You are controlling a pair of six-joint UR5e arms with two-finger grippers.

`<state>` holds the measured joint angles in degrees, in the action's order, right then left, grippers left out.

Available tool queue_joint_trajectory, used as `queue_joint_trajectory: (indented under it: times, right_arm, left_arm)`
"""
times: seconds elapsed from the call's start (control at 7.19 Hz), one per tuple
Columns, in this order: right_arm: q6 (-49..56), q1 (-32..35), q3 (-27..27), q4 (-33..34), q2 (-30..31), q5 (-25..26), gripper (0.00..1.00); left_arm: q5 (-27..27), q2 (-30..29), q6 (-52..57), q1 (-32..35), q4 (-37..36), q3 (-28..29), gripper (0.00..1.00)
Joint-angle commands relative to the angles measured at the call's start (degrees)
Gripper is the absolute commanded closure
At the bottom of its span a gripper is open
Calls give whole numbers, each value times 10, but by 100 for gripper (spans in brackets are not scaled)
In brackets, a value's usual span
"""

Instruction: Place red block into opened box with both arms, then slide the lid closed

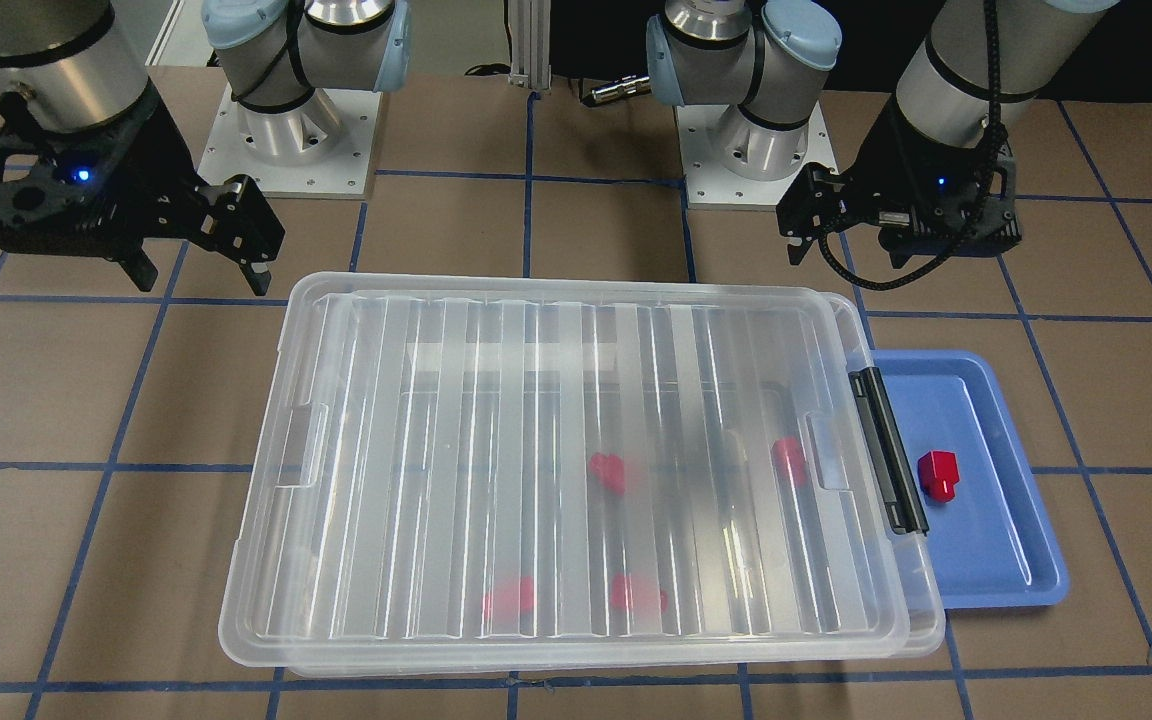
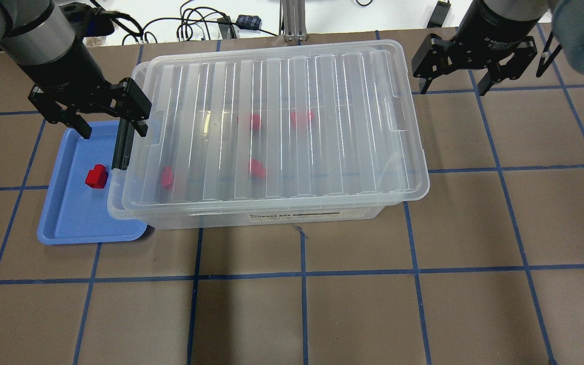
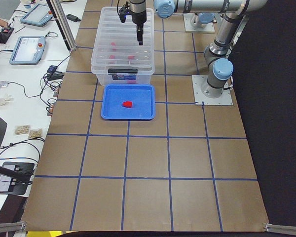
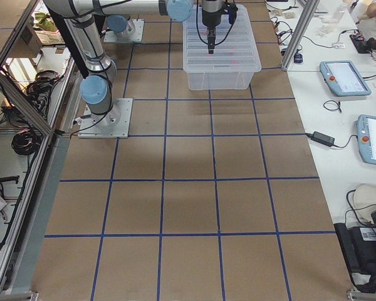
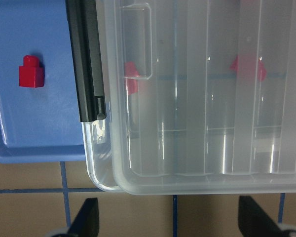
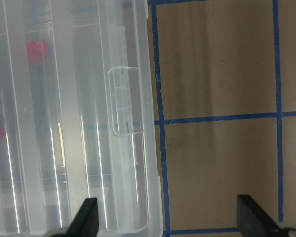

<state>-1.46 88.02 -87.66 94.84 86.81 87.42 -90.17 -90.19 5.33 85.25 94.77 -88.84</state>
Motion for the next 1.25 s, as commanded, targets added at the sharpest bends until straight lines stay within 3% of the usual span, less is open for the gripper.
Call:
queue_joint_trajectory:
  times: [0.0,0.28,1.11]
  right_arm:
    - [1,-2,-3,54,-71,0,0]
    - [20,-6,-6,98,-123,18,0]
    - [23,-6,-20,150,-151,21,0]
  left_arm:
    - [6,4,-1,0,0,7,0]
    - [-3,5,0,0,1,-1,0]
    - [7,-9,1,-15,-5,1,0]
